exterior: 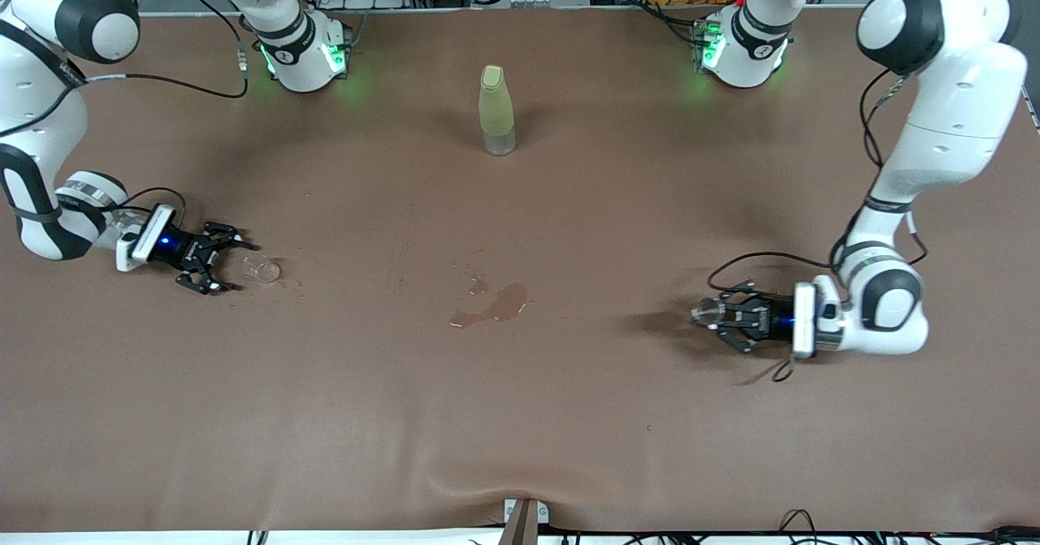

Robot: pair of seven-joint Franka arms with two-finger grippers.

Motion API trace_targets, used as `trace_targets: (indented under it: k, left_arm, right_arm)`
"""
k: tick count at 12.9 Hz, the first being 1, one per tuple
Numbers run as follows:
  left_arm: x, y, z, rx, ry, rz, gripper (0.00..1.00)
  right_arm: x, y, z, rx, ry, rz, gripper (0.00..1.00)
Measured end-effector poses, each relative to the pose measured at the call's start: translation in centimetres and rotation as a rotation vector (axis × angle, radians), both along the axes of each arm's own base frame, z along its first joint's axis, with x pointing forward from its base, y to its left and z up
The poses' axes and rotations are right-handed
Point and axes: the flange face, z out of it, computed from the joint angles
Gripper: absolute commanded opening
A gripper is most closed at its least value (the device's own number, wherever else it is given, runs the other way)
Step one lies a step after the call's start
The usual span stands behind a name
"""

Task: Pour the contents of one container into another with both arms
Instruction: 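Lift the jigger with the left gripper while the right gripper lifts the beaker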

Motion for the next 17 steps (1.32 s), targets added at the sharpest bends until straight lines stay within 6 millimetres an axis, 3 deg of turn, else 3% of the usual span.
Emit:
trace_targets:
  k: [3, 5, 7, 9, 14, 15, 17]
  left_arm:
    - [0.7, -10.8, 0.9, 0.025, -0.034, 0.065, 0.00]
    - [-0.3, -17.9, 1.5, 0.025, -0.037, 0.084, 0.00]
    - [-2.0, -23.1, 1.6, 0.033, -0.034, 0.078, 0.00]
    - [-3.3, -26.1, 1.5, 0.043, -0.031, 0.070, 0.00]
    - [-5.7, -30.5, 0.8, 0.030, 0.005, 0.078, 0.00]
    - [-6.4, -31.8, 0.9, 0.010, 0.005, 0.089, 0.00]
    - [-7.3, -33.5, 1.0, -0.025, -0.016, 0.110, 0.00]
  right_arm:
    - [0.7, 1.2, -0.3, 0.011, -0.007, 0.001, 1.00]
    - [1.1, 2.0, -0.4, 0.021, -0.013, -0.003, 1.00]
    - [1.5, 2.8, -0.5, 0.030, -0.019, -0.001, 1.00]
    - [2.0, 3.8, -0.7, 0.043, -0.026, -0.004, 1.00]
    - [2.6, 5.5, -1.1, 0.057, -0.032, -0.003, 1.00]
    - [2.7, 5.8, -1.1, 0.058, -0.032, 0.000, 0.92]
    - [3.0, 6.4, -1.1, 0.067, -0.037, 0.002, 0.66]
